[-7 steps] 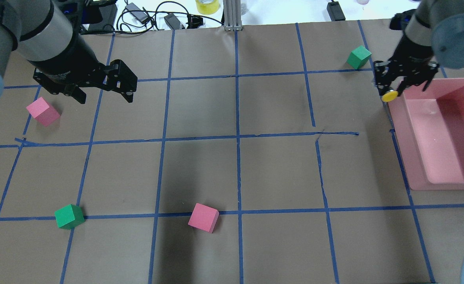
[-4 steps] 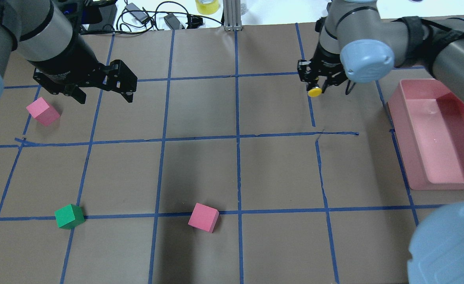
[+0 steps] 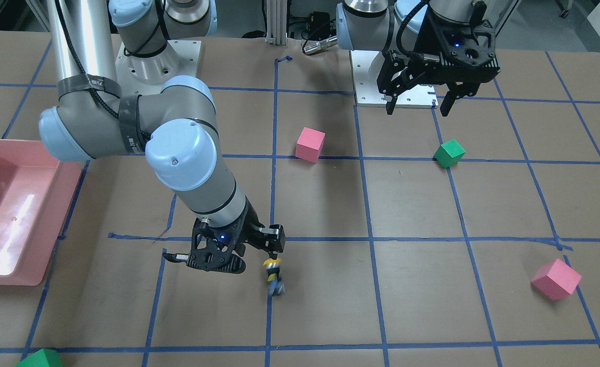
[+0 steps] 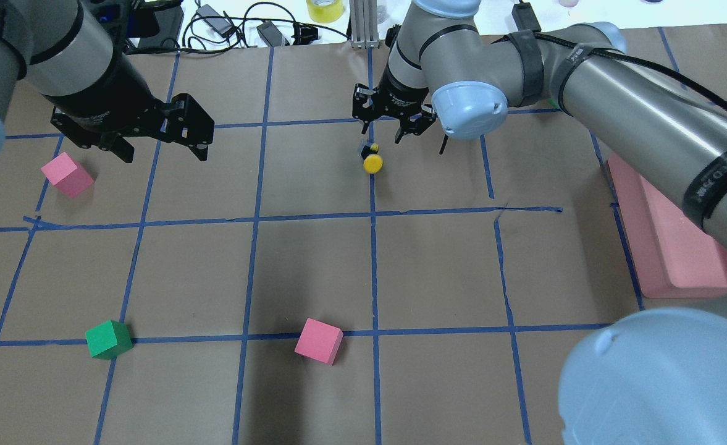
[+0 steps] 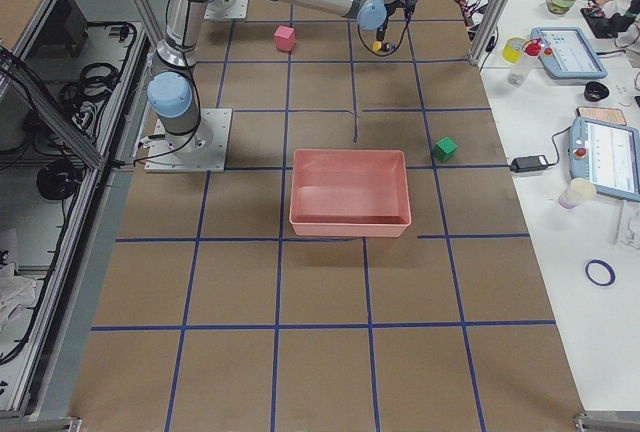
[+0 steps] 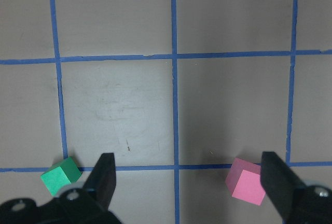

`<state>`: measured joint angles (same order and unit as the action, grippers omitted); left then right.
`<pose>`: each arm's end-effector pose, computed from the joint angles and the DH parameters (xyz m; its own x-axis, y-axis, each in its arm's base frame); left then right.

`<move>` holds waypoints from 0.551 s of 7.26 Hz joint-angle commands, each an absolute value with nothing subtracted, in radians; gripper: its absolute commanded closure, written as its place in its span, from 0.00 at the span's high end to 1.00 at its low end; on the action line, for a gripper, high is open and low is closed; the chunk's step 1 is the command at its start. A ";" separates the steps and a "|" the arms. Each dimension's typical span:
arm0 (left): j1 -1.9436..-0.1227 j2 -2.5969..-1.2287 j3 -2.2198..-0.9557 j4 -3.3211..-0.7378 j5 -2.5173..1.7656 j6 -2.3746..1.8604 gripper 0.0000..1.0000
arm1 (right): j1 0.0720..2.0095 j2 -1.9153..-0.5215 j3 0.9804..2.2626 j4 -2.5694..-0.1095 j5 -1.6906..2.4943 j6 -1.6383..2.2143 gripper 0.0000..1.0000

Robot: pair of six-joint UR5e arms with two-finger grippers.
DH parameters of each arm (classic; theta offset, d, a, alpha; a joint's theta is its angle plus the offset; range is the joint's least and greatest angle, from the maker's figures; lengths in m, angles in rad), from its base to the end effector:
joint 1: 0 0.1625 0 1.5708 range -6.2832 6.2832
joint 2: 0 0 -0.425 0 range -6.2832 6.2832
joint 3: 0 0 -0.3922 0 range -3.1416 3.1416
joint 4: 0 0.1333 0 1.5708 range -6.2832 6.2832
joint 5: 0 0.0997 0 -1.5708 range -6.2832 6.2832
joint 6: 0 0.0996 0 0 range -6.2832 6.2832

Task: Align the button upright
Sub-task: 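Set the switch on the table and raise the right gripper away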

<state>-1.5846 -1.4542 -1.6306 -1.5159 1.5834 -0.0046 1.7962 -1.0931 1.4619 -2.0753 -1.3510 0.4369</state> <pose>-0.1383 -0.4504 0.5190 -0.9999 0.0078 -0.0120 0.0091 0.9937 -0.1115 0.3015 -0.6215 0.3157 -0.9496 0.1850 -0.2530 0.1991 0.9795 -0.0312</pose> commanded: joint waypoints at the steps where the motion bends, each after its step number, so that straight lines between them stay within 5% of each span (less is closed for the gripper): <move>1: -1.585 -1.459 -1.629 -1.516 1.583 -0.005 1.00 | 1.738 -1.129 1.479 -1.947 -1.521 0.395 1.00; 4: -1.580 -1.521 -1.625 -1.470 1.583 -0.005 1.00 | 1.519 -1.222 1.488 -1.776 -1.598 0.047 1.00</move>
<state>-1.5818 -1.4861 -1.6250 -1.4938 1.5815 -0.0040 1.5935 -1.1907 1.4832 -1.8222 -1.5439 0.1636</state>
